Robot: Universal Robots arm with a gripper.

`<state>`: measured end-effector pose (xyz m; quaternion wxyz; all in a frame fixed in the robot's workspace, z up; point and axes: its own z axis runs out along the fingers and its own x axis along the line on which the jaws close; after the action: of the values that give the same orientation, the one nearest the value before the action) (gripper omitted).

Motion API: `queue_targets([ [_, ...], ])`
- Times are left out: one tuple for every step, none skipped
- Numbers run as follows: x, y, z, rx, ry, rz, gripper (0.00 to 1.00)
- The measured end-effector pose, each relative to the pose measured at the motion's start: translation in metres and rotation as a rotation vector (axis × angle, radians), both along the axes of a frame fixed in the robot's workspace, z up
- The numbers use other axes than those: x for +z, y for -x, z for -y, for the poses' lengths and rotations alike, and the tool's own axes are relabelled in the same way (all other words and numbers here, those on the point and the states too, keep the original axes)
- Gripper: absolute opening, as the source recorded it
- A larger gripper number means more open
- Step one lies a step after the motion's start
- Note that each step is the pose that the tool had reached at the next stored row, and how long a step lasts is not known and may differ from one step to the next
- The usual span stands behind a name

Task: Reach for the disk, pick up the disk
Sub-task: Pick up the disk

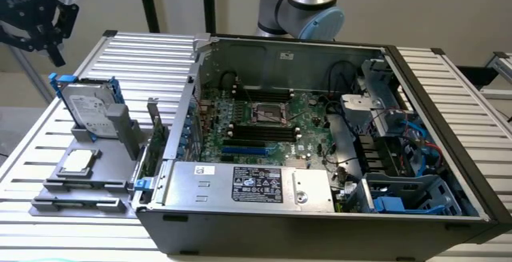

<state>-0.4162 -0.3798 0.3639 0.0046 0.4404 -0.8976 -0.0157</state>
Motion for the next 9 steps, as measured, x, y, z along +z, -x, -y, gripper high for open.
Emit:
queue_targets([
  [-0.0001,0.0000,0.0000,0.018,0.0000,0.0004,0.11],
  [-0.0002,0.0000,0.0000,0.036,0.0000,0.0009,0.11],
  [-0.0003,0.0000,0.0000,0.054,0.0000,0.0012,0.11],
  [-0.0003,0.0000,0.0000,0.072,0.0000,0.0015,0.11],
  [-0.0004,0.0000,0.0000,0.091,0.0000,0.0017,0.11],
  [-0.0005,0.0000,0.0000,0.109,0.0000,0.0020,0.11],
  [-0.0006,0.0000,0.0000,0.127,0.0000,0.0023,0.11],
  [-0.0007,0.0000,0.0000,0.145,-0.0001,0.0024,0.11],
  [-0.0007,0.0000,0.0000,0.162,-0.0001,0.0025,0.11],
])
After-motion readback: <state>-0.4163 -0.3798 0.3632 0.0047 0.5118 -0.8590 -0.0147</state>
